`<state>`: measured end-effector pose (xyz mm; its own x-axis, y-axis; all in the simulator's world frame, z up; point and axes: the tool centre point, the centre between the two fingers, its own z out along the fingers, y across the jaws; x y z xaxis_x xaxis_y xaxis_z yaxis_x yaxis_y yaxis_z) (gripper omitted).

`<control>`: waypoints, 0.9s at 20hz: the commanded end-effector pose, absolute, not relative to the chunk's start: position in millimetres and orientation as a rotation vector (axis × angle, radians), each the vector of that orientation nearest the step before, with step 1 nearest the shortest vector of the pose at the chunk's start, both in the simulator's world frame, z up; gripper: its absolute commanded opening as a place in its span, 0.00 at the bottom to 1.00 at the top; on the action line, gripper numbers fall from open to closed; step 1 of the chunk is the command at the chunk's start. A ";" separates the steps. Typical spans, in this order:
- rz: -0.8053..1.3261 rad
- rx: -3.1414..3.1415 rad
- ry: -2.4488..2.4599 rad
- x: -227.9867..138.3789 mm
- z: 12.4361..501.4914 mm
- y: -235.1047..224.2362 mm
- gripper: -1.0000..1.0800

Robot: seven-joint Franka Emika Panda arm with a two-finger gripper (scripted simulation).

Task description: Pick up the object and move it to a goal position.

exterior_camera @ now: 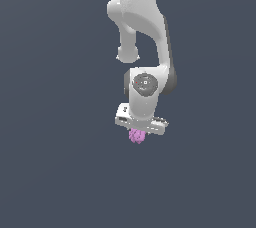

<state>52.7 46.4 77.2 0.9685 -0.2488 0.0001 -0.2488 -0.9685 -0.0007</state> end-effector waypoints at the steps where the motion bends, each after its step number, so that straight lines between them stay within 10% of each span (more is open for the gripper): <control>1: -0.003 -3.116 0.394 51.1 89.6 45.2 0.00; 18: -0.001 -3.116 0.396 26.6 247.9 28.8 0.00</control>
